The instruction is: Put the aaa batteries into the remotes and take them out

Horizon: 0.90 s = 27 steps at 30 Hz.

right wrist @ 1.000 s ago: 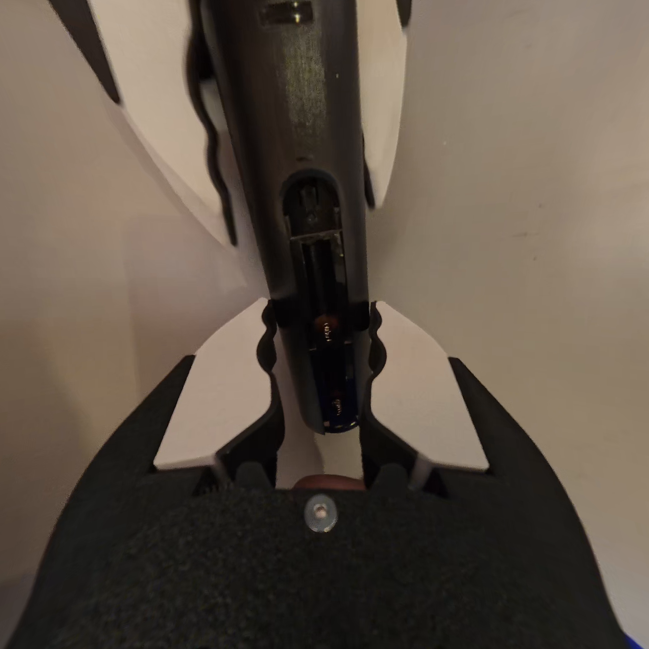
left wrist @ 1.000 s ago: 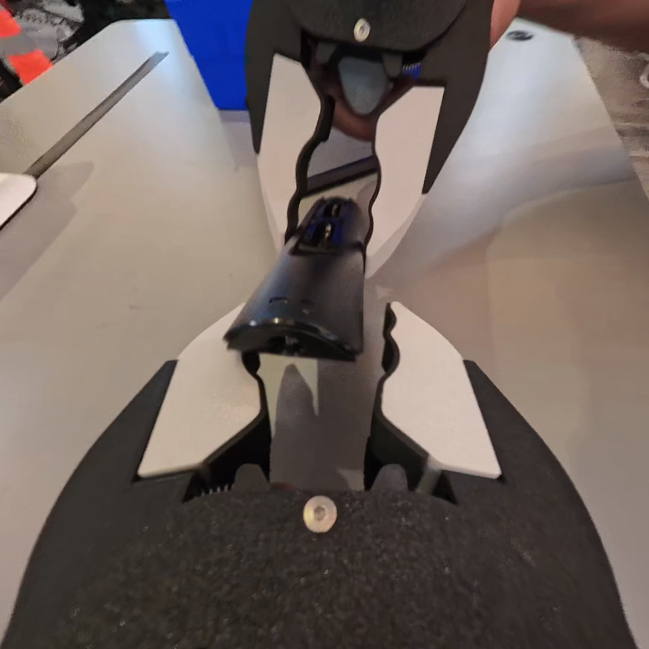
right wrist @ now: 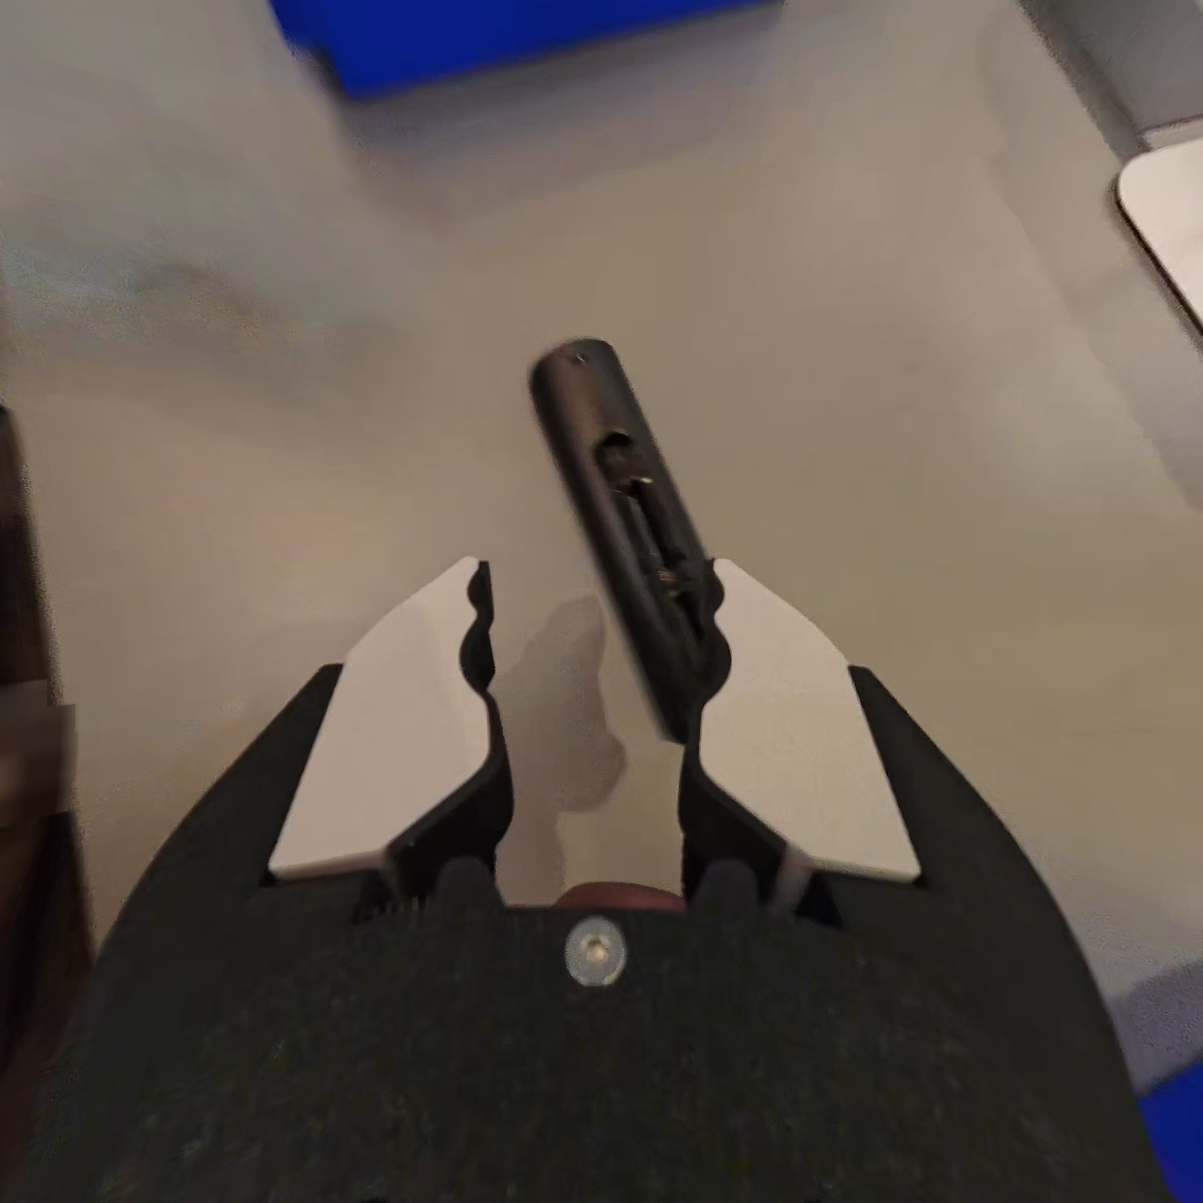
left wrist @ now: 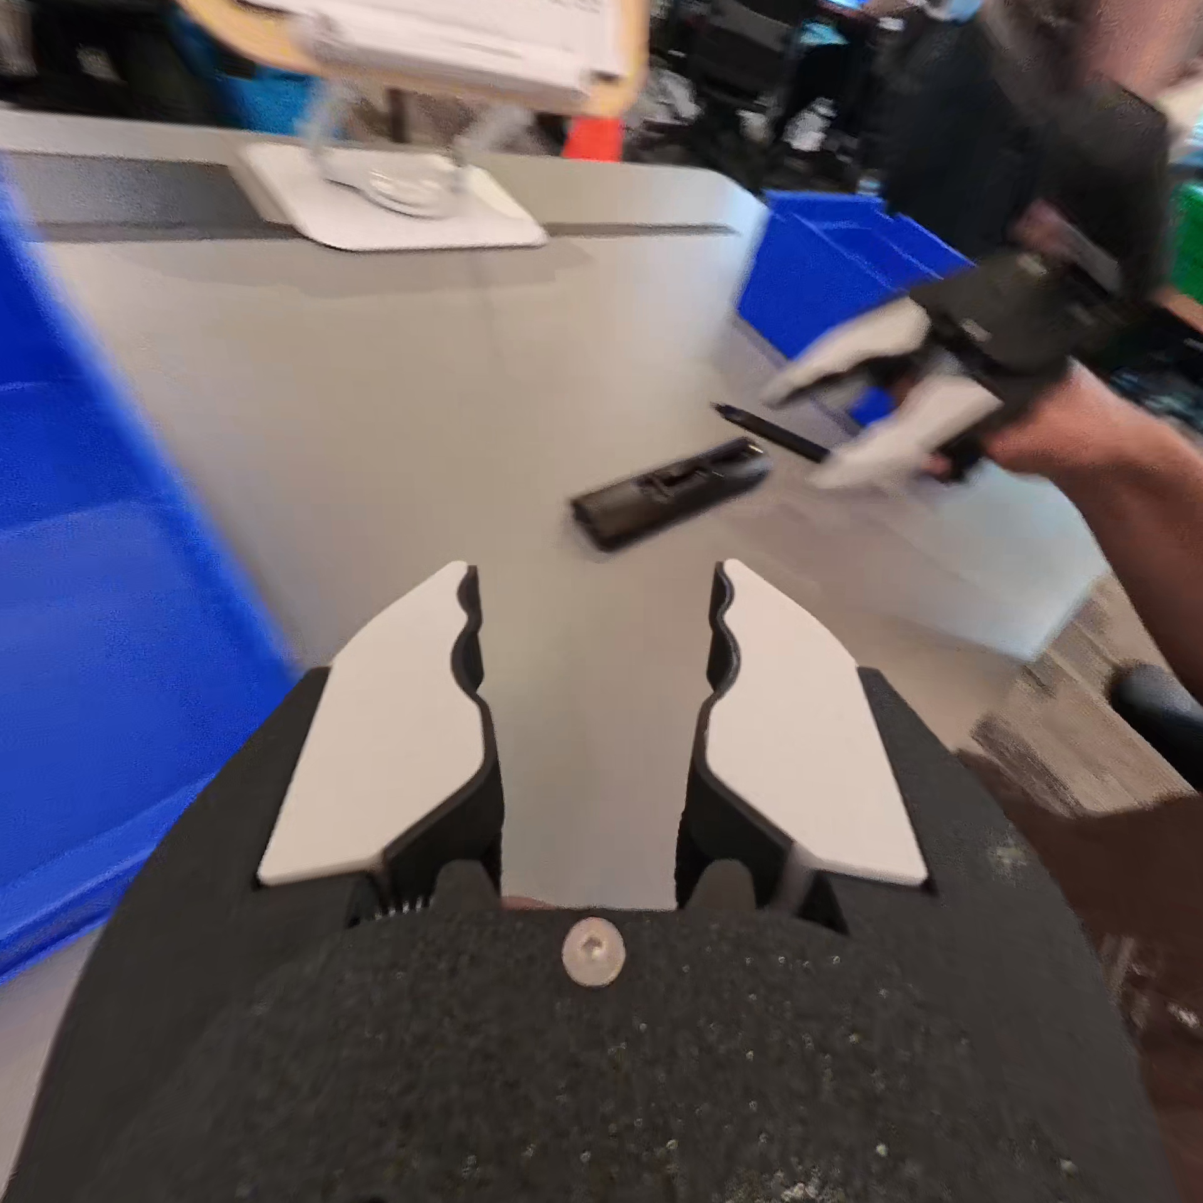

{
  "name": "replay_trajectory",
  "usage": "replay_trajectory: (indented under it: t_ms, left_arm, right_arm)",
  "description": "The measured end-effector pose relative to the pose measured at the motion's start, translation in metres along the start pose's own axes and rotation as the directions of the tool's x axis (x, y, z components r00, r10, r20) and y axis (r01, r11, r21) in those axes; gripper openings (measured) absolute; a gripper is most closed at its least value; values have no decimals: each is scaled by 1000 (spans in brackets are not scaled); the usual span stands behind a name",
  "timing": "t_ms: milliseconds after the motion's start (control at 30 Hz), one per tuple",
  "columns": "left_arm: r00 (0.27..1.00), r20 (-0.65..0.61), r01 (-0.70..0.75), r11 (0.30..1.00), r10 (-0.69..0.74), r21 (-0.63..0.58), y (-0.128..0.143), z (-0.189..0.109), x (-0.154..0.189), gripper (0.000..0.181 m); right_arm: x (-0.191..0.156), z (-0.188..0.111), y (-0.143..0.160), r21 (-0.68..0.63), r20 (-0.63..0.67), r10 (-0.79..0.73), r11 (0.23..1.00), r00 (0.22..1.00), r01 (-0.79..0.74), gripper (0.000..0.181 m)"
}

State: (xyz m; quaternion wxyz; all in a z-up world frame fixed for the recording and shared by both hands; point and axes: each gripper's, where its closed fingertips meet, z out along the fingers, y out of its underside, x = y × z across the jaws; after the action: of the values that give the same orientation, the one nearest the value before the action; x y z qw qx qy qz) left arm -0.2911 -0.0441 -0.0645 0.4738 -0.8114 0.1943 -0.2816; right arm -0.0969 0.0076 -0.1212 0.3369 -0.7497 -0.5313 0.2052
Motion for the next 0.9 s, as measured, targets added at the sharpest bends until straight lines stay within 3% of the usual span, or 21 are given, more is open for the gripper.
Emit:
replay_trajectory:
  t_ms: [100,200,300,433,600,767,900]
  left_arm:
    - [976,207,66,998,-65,4,-32,-22,-60,66]
    - [901,429,72,997,-63,-5,-62,-24,-136,71]
    - [827,561,71,997,-42,-30,-78,1,-205,70]
    - [800,599,148,979,-33,-143,-58,56,-277,71]
    - [792,610,178,946,25,-270,-31,93,-324,68]
    - [776,631,219,934,9,-283,-20,104,-344,68]
    - [726,683,188,933,78,-306,-16,103,-353,62]
  right_arm:
    - [-24,-11,-2,146,-53,68,988,996,-60,62]
    - [-43,-18,-6,266,-48,152,955,987,-134,64]
    - [-52,-16,2,287,-42,182,944,982,-163,64]
    - [-63,-12,12,264,-23,174,951,984,-162,63]
    - [-67,-10,13,260,-5,164,953,986,-157,61]
    - [-68,-3,11,256,20,165,953,986,-164,61]
    - [-68,6,14,210,11,127,970,992,-127,61]
